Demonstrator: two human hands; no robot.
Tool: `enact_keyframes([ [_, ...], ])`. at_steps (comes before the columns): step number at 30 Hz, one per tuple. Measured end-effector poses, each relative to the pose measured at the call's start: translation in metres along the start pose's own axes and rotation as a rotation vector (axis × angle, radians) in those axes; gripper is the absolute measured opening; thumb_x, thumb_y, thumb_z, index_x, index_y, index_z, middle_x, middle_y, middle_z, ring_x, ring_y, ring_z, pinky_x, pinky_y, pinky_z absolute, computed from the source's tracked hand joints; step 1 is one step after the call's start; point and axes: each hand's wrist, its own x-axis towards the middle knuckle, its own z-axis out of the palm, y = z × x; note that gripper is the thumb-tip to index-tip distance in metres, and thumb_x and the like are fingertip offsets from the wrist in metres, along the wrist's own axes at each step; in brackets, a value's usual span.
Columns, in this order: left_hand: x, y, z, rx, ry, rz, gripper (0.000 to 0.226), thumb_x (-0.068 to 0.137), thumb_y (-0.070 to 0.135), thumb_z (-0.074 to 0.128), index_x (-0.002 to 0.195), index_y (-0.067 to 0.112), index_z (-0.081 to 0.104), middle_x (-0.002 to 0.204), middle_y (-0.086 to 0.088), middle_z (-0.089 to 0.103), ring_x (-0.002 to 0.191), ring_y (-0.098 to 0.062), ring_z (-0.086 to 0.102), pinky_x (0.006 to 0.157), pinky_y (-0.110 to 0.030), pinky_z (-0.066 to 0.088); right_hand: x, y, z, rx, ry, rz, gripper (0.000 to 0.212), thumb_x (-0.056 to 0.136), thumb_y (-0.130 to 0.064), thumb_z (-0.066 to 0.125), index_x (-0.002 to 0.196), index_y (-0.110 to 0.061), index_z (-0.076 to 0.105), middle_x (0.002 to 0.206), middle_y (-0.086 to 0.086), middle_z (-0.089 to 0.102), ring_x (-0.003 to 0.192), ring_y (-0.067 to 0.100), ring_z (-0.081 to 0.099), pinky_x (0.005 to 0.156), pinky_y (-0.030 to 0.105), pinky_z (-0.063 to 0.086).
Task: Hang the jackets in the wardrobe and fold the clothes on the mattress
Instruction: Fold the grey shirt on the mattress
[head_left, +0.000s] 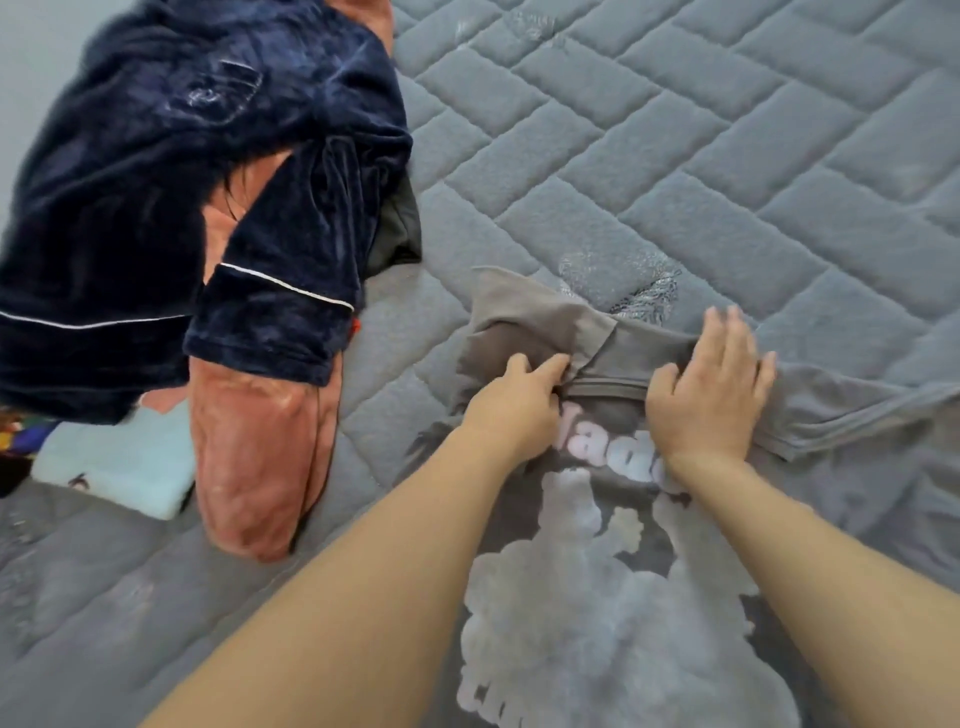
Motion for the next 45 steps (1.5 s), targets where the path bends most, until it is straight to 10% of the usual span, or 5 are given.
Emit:
enact_keyframes([
  [9, 0.010, 0.011, -0.007, -0.111, 0.627, 0.042, 0.039, 0.084, 0.031, 0.049, 0.121, 0.025, 0.057, 0.116, 0.003, 0.054, 0.113, -0.022, 0.045, 0.103, -0.044, 0.037, -0.009, 0.055, 0.003, -0.273, -0.104, -0.123, 0.066, 0.090, -0.040, 0.033, 0.151, -0.015, 0.032, 0.159, 0.013, 0.026, 0.148, 0.032, 0.016, 0.120, 0.056, 0.004],
  [13, 0.042, 0.002, 0.021, 0.154, 0.373, -0.085, 0.065, 0.093, 0.051, 0.016, 0.156, 0.035, 0.015, 0.164, -0.002, 0.006, 0.151, -0.028, -0.004, 0.119, -0.058, -0.006, -0.009, 0.057, 0.005, -0.279, -0.090, -0.128, 0.066, 0.089, -0.040, 0.035, 0.151, -0.016, 0.034, 0.159, 0.011, 0.027, 0.148, 0.032, 0.017, 0.119, 0.057, 0.006],
  [27, 0.051, 0.014, 0.067, 0.290, 0.420, -0.244, 0.062, 0.100, 0.045, 0.021, 0.157, 0.032, 0.003, 0.166, -0.005, -0.007, 0.151, -0.031, -0.014, 0.116, -0.060, -0.012, -0.004, 0.062, 0.009, -0.194, -0.095, -0.145, 0.068, 0.088, -0.044, 0.036, 0.151, -0.019, 0.034, 0.159, 0.008, 0.029, 0.148, 0.030, 0.020, 0.120, 0.054, 0.000],
  [35, -0.070, 0.100, 0.146, 0.095, 0.148, -0.340, 0.092, 0.075, 0.061, -0.010, 0.157, 0.019, -0.009, 0.164, -0.004, -0.017, 0.149, -0.028, -0.019, 0.116, -0.056, -0.013, 0.010, 0.104, -0.083, 1.138, -0.272, 0.342, 0.048, 0.081, -0.023, 0.042, 0.126, -0.017, 0.060, 0.128, 0.003, 0.061, 0.121, 0.015, 0.056, 0.115, 0.038, 0.034],
  [45, -0.146, 0.254, 0.231, 0.272, 0.226, 0.393, 0.071, 0.059, 0.040, 0.063, 0.126, 0.018, 0.051, 0.133, -0.009, 0.042, 0.116, -0.035, 0.048, 0.095, -0.049, 0.044, 0.013, 0.338, -0.194, -0.081, -0.564, 0.392, 0.063, 0.087, -0.046, 0.064, 0.139, -0.016, 0.047, 0.142, 0.020, 0.042, 0.133, 0.038, 0.038, 0.110, 0.042, 0.030],
])
